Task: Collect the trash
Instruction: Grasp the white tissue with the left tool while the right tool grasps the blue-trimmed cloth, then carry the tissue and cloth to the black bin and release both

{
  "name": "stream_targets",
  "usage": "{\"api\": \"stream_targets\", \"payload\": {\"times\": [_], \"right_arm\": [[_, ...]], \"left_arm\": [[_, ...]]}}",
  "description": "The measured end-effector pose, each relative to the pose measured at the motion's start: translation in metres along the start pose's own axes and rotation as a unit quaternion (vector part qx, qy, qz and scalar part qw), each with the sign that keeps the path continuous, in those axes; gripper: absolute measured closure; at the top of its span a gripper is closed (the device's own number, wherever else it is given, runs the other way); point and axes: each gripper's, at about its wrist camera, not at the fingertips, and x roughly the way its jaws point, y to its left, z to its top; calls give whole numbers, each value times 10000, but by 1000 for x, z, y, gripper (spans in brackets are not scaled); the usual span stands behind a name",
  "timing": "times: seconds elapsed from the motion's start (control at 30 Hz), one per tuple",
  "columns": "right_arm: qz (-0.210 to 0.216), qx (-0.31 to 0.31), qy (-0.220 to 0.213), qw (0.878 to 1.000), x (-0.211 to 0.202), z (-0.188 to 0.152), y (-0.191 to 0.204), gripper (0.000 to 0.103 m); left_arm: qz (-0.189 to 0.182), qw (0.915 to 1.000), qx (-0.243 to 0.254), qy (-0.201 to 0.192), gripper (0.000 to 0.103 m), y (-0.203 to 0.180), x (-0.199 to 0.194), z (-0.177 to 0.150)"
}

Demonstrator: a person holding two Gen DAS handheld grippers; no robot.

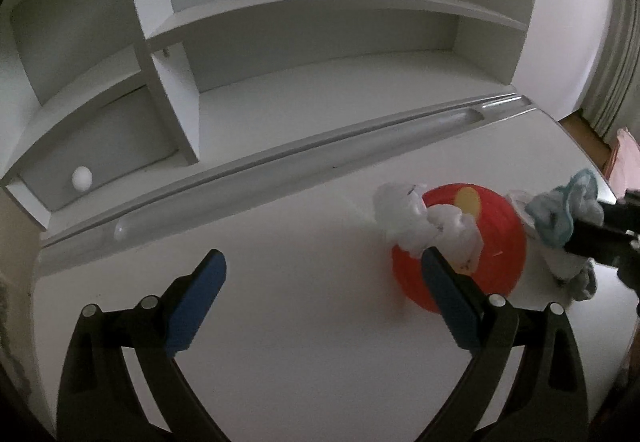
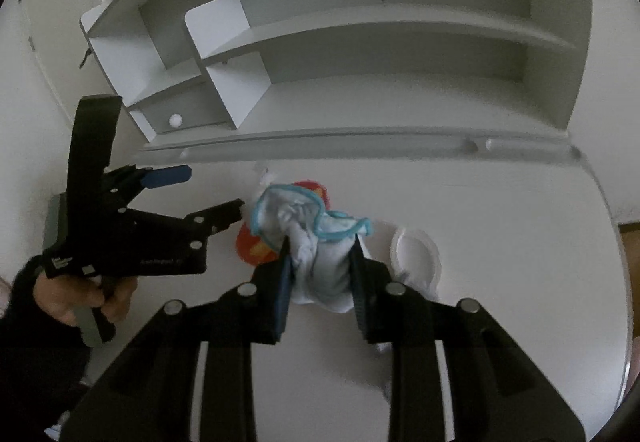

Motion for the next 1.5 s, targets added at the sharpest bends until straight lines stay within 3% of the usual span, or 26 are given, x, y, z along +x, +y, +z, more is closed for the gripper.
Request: {"api": "stream_targets", "payload": {"times": [0.13,0.2,0.27,0.33,0.43,0.6,0.77,0.87,0.97,1.03,1.13,1.33,1.5], "right_arm": [[191,134,-13,9997,-13,-14,0,77],[566,374,55,9977,-20,-23,-4,77],[430,362,5,9984,-29,-34,-4,77],[782,568,-67,9953,-39,-46,-9,77],[405,468,-61,9981,-47,-64,-7,77],[531,731,-148,9958,-62,-81,-13,77],[445,660,-291,9964,-83,-83,-11,76],[370,685,-340,9964,-89,-85,-16,76],[332,750,-384,9959,-95,-89,-23,76],[321,790,-384,9956,-98,-92,-26,76],[221,815,-516,9951,-109,-93,-32,76],[-269,1025,-1042,9889,-154,-99,-60,76],[-1117,1430,-1301,9747,-189,-124,-105,76]], "left_arm": [[-129,9998,154,-88,8,-13,-12,-2],[-115,9994,293,-117,8,-20,-17,-5],[-138,9990,420,-108,8,-27,-22,-10],[-206,9982,560,-109,8,-34,-25,-15],[-201,9969,746,-120,8,-43,-26,-18],[-348,9944,992,-118,8,-65,-18,-13],[-149,9942,1054,-144,8,-81,-12,-7],[-49,9927,1179,-266,23,-88,-16,-6],[-27,9920,1257,-149,46,-94,-13,-7],[-85,9919,1266,-29,72,-95,-10,-7],[124,9917,1272,-102,79,-97,-15,-6],[197,9936,967,-541,80,-99,-54,6],[-504,9862,1286,-915,80,-156,-98,4]]}}
